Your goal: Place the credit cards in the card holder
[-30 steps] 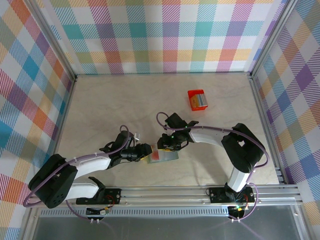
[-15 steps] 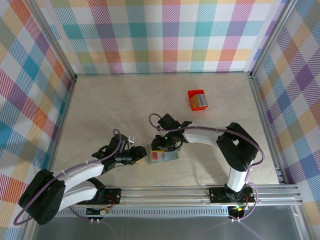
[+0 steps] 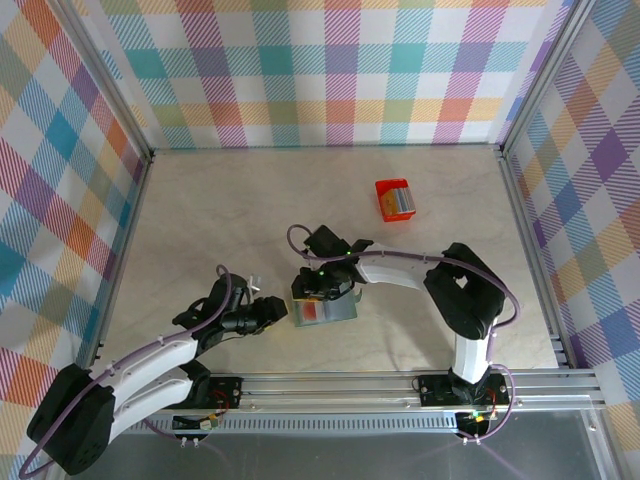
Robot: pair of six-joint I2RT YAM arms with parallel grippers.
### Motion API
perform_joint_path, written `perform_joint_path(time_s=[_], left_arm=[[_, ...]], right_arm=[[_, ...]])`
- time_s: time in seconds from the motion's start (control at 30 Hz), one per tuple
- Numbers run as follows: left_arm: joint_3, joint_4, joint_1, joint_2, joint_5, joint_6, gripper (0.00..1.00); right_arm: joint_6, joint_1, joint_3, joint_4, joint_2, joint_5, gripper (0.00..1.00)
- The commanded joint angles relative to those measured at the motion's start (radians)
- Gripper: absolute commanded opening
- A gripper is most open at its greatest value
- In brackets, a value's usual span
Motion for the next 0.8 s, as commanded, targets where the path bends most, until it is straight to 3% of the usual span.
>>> perform_joint_path(time_s=[0.0, 0.23, 0.43, 0.53, 0.6, 0.77], left_arm=[[-0.016, -0.052, 0.01, -0.035, 0.008, 0.0, 0.43], [-0.029, -0.118, 0.019, -0.133, 0.003, -0.001, 0.43], [-0.012, -0.13, 0.021, -0.176, 0.006, 0.017, 0.44], [0.007, -0.106, 0.022, -0.17, 0.013, 0.003, 0.46], [0.008, -0.027, 0.026, -0.157, 0.044, -0.036, 0.55], [0.014, 0.201, 0.04, -0.081, 0.093, -0.13, 0.67]], right_arm=[[0.035, 0.015, 0.042, 0.043, 0.038, -0.035, 0.28], [0.006, 0.05, 0.197, -0.009, 0.025, 0.008, 0.29], [-0.054, 0.005, 0.232, -0.118, -0.164, 0.178, 0.44], [-0.102, -0.064, 0.169, -0.173, -0.33, 0.243, 0.5], [-0.146, -0.135, 0.126, -0.245, -0.448, 0.27, 0.54], [-0.29, -0.362, 0.066, -0.404, -0.635, 0.212, 0.58]])
